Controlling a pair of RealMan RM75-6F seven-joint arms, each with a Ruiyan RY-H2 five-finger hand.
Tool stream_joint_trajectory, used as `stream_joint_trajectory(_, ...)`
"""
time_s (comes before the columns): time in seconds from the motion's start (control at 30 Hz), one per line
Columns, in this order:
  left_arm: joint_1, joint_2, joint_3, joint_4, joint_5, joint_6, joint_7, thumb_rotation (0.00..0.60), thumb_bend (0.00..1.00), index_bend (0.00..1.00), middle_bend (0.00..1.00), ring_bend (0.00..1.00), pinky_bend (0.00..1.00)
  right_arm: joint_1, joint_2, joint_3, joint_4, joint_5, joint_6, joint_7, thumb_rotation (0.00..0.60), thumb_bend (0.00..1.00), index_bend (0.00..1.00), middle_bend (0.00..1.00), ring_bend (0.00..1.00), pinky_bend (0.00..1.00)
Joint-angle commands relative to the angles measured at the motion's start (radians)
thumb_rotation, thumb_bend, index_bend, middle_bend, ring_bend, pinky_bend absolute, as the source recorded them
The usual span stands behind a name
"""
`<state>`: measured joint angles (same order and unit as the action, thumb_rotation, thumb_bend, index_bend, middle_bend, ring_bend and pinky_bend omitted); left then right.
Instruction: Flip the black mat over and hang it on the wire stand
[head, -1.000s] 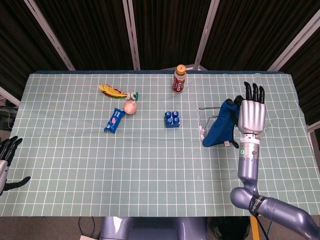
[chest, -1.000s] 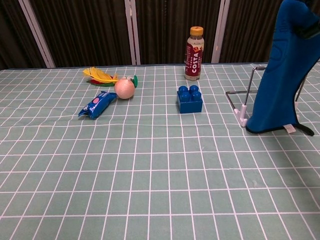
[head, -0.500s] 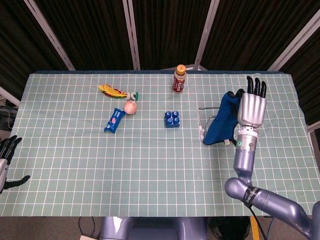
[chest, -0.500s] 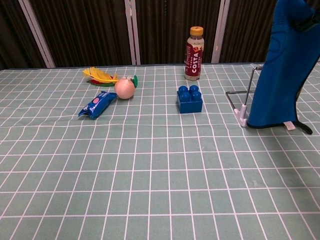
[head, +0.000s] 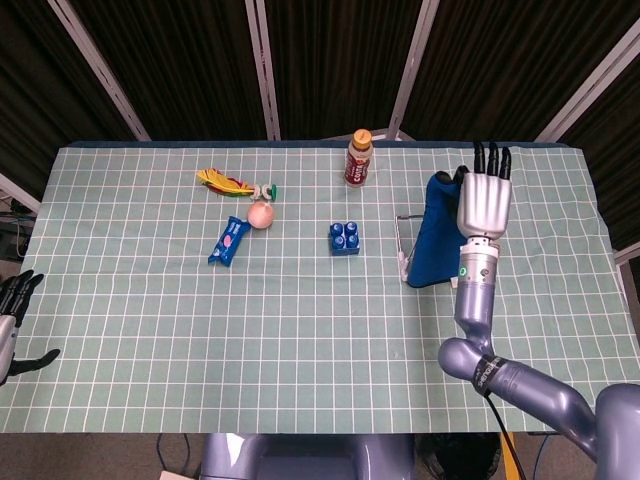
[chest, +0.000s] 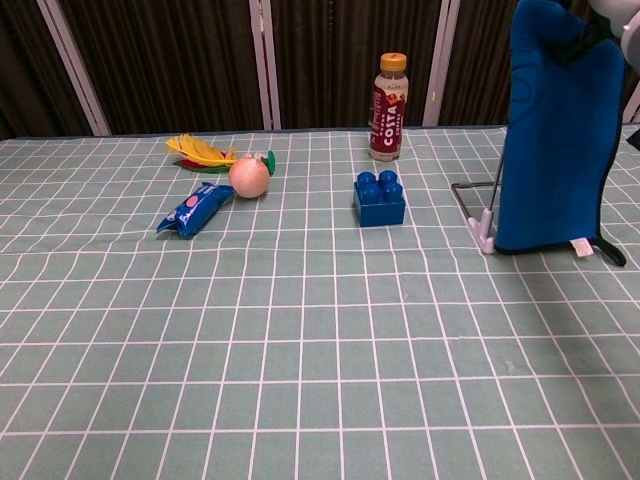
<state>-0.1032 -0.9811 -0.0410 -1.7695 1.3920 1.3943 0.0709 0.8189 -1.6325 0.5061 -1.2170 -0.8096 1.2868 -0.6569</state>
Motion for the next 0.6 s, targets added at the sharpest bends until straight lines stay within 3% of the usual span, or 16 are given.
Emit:
stream_joint_trajectory(0.03,-0.002,-0.001,-0.003,0.0,-0.009,-0.004,0.003,0.6,0.0,0.0,0.0,0.0,0.0,0.032,-0.018,0.003,0.055,0.015,-0.048,0.005,0.6,0.53,0.75,0.08,0.0,0.0)
stream_joint_trajectory(0.53,-0.028,-0.029,-0.016,0.023,-0.089,-0.062,0.054,0.6,0.0,0.0,0.0,0.0,0.0,0.095,-0.05,-0.006,0.231,0.093,-0.214,-0.018,0.6,0.52,0.75,0.08,0.0,0.0)
stream_joint_trajectory(0.6,-0.031,-0.033,-0.018,0.025,-0.096,-0.065,0.062,0.6,0.0,0.0,0.0,0.0,0.0,0.095,-0.045,-0.01,0.238,0.107,-0.237,-0.02,0.6,0.47,0.68,0.08,0.0,0.0)
